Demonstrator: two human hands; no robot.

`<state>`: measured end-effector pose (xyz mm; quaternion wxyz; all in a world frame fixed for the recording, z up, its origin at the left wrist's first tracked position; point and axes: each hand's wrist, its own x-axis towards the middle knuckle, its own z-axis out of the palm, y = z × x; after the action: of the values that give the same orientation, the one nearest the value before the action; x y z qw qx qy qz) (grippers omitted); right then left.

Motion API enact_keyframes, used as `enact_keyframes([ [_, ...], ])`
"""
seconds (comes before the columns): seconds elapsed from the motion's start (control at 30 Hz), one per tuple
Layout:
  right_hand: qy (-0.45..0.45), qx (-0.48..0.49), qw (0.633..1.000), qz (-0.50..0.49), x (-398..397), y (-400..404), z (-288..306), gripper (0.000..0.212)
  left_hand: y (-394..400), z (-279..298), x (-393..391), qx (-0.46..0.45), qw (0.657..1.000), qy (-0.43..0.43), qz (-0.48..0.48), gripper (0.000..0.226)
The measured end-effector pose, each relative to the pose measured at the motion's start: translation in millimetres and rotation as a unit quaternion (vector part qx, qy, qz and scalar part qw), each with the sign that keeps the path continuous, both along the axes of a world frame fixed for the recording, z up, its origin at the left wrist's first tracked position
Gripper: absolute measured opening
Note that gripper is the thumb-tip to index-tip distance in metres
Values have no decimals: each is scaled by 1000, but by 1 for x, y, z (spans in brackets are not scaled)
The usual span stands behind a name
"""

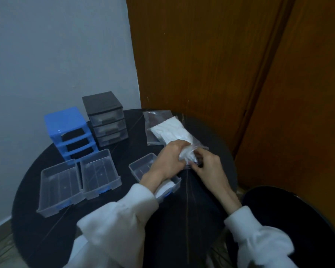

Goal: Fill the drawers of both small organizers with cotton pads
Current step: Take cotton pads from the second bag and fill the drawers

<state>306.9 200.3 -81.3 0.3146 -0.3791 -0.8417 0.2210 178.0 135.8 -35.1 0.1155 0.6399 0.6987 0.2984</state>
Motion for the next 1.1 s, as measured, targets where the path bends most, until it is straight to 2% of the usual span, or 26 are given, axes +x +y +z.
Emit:
enact_keyframes([
  [0.27, 17, 34, 999, -21, -1, 0, 1, 24, 1, -2, -1, -7, 1000, -11, 16, 46],
  [0.67, 32, -6, 999, -14, 9, -4, 8, 21, 4, -5, 0, 5, 999, -15, 42, 43],
  [0.93, 85, 27, 995, -37, 23, -2, 12, 16, 8, -9, 1, 16, 998, -3, 60, 45],
  [1.1, 163, 37, 985, -34, 31, -8, 28, 16, -1, -10, -1, 57, 998, -24, 34, 48],
])
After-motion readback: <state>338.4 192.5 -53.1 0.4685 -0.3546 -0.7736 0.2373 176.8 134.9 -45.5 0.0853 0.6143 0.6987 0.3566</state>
